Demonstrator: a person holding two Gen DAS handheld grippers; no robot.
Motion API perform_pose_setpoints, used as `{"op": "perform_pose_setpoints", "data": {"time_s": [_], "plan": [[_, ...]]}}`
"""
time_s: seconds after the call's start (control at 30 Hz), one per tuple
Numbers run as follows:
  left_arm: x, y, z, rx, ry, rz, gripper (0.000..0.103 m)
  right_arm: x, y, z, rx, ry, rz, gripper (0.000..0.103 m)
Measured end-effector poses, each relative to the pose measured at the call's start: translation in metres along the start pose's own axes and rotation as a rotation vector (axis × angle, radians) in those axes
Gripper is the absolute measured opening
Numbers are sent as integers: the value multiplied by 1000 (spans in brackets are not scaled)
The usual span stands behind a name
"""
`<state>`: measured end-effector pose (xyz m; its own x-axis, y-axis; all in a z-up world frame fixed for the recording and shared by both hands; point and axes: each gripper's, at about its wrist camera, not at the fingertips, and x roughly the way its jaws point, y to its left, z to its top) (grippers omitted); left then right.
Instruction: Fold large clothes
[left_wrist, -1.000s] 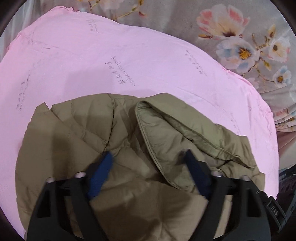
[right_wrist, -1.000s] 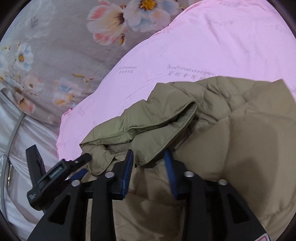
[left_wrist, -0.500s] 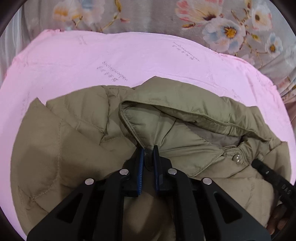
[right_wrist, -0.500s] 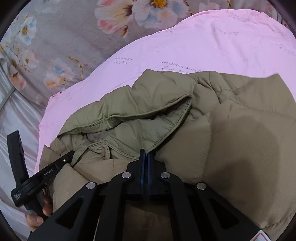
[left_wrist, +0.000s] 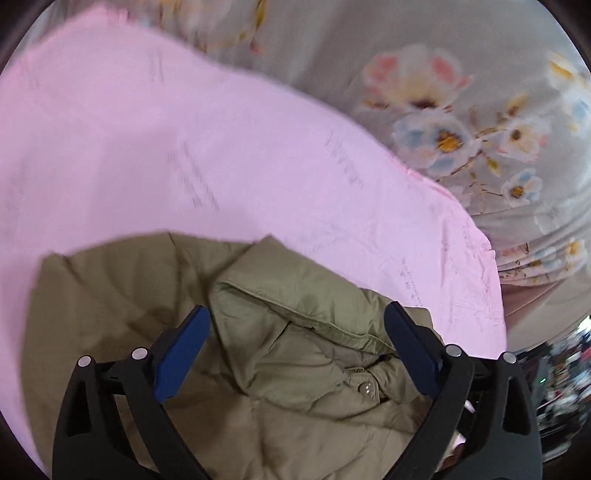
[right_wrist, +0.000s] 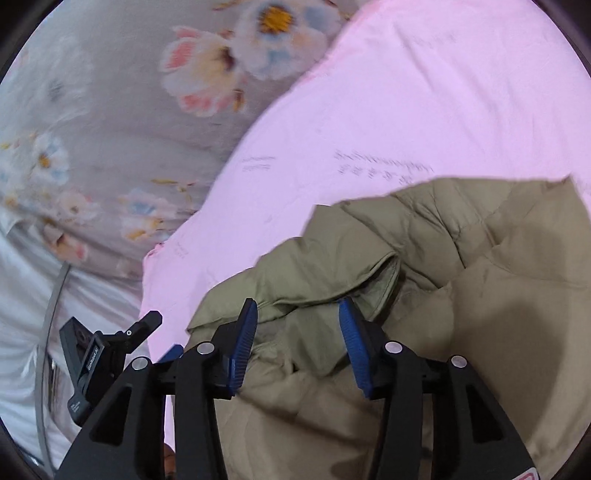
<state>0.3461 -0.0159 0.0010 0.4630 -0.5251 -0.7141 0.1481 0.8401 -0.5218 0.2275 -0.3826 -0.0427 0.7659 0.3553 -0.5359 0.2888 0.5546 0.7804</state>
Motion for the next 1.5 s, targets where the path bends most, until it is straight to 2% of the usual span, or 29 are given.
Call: {"op": "perform_pose_setpoints", "data": {"time_s": [0.07, 0.1, 0.13, 0.17, 0.2, 0.23, 0.3, 0.4, 0.47, 0.57, 0.73, 0.8, 0.9, 0.93, 1.0, 1.17, 1.23, 1.3, 1.43, 1.5], "plan": [[23, 10, 6, -81, 58, -2, 83, 6, -2, 6, 35, -15, -5, 40], [29, 12, 7, -87, 65, 16, 67, 6, 0, 10, 31, -37, -4, 33], [33, 13, 7, -88, 68, 39, 44, 3, 5, 13, 10, -65, -1, 11], [33, 15, 9, -91, 70, 57, 34, -3, 12, 14, -25, -89, 6, 8], [31, 16, 9, -98, 66, 52, 18, -10, 18, 13, -51, -107, 19, 7], [25, 15, 7, -90, 55, 38, 11, -20, 27, 9, -97, -123, 41, 6], [4, 5, -4, 1, 6, 45, 7, -42, 47, -9, -247, -158, 23, 4], [-12, -5, -33, 128, -35, 111, 6, -33, 50, -32, -412, -141, -149, 3], [3, 2, -44, 159, -8, 150, 6, -13, 32, -35, -403, -82, -211, 3], [15, 13, -55, 178, -33, 163, 7, -1, 20, -36, -392, -57, -236, 0], [19, -3, -66, 284, -78, 274, 8, 4, 21, -35, -402, -38, -260, 0], [16, -3, -66, 292, -74, 274, 9, -5, 22, -38, -400, -38, -260, 4], [-5, -1, -68, 300, -70, 270, 21, -31, 30, -50, -438, -78, -279, 15], [-14, -1, -70, 303, -75, 267, 29, -39, 35, -53, -458, -100, -286, 18], [-35, -2, -68, 307, -108, 265, 42, -52, 49, -54, -510, -152, -304, 18], [-52, -35, -34, 315, -205, 270, 42, -41, 94, -40, -611, -232, -331, 18], [-42, -48, -16, 302, -214, 278, 43, -24, 106, -33, -630, -213, -323, 18], [-19, -53, -8, 296, -187, 293, 43, -1, 108, -29, -650, -188, -351, 18], [36, -37, -20, 317, -123, 404, 43, 41, 85, -32, -686, -139, -495, 18], [46, -25, -30, 311, -141, 388, 45, 44, 69, -27, -623, -126, -447, 16]]}}
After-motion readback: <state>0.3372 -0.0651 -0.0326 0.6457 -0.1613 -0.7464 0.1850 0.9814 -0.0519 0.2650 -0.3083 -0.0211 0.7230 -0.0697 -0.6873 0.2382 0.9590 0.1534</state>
